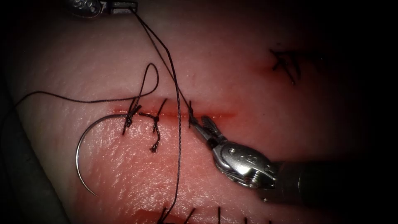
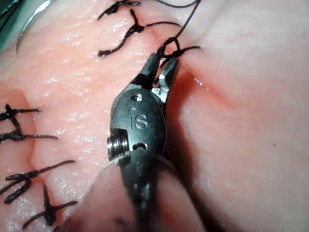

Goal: Wound Closure
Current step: Pull the right gripper down and the left gripper up to tighten the suture

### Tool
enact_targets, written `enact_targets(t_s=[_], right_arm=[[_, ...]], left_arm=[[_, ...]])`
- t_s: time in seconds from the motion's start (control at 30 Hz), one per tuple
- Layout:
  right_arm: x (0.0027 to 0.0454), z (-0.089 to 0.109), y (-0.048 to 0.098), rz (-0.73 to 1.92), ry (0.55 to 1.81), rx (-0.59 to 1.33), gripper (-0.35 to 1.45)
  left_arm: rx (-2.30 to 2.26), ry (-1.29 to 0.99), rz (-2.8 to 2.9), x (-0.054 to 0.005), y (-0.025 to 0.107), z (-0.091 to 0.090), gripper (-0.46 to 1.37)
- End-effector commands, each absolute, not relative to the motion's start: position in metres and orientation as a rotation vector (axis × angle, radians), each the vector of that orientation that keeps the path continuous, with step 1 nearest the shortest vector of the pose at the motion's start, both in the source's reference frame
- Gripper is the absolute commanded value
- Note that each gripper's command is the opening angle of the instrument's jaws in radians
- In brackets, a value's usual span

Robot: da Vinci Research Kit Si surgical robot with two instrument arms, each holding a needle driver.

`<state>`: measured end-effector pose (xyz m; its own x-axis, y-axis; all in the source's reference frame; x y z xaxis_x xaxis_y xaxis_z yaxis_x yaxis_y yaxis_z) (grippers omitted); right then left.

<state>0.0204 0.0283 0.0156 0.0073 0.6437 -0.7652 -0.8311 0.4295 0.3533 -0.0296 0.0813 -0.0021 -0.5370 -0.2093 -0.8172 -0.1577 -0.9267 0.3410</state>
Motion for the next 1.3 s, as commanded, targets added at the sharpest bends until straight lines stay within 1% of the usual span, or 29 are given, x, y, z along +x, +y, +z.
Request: enact_targets(t_s=[0.03,0.17,0.27,0.3,0.33,0.53,0.63,1.07,1.23,1.3], right_arm=[[0.0205,0.0157,0.0283,1.169,1.045,-0.224,-0.12],[0.0207,0.0158,0.0284,1.167,1.047,-0.219,-0.13],[0.0210,0.0159,0.0285,1.156,1.052,-0.213,-0.19],[0.0210,0.0159,0.0285,1.155,1.052,-0.212,-0.33],[0.0211,0.0159,0.0285,1.154,1.054,-0.209,-0.35],[0.0210,0.0156,0.0288,1.130,1.078,-0.145,-0.35],[0.0210,0.0154,0.0287,1.139,1.045,-0.089,-0.35],[0.0200,0.0146,0.0258,1.193,0.938,0.011,-0.35],[0.0198,0.0147,0.0245,1.197,0.924,0.028,-0.35],[0.0196,0.0147,0.0246,1.203,0.937,0.012,-0.35]], left_arm=[[1.497,-0.587,-2.663,-0.0296,0.0813,-0.0021,-0.35],[1.501,-0.586,-2.660,-0.0296,0.0812,-0.0021,-0.35],[1.504,-0.582,-2.665,-0.0296,0.0812,-0.0021,-0.35],[1.504,-0.582,-2.665,-0.0296,0.0812,-0.0021,-0.35],[1.504,-0.582,-2.665,-0.0296,0.0812,-0.0021,-0.35],[1.507,-0.582,-2.663,-0.0297,0.0812,-0.0021,-0.35],[1.508,-0.582,-2.663,-0.0297,0.0813,-0.0020,-0.35],[1.523,-0.563,-2.650,-0.0289,0.0818,-0.0018,-0.35],[1.525,-0.558,-2.644,-0.0286,0.0819,-0.0017,-0.35],[1.524,-0.560,-2.646,-0.0286,0.0819,-0.0018,-0.35]])
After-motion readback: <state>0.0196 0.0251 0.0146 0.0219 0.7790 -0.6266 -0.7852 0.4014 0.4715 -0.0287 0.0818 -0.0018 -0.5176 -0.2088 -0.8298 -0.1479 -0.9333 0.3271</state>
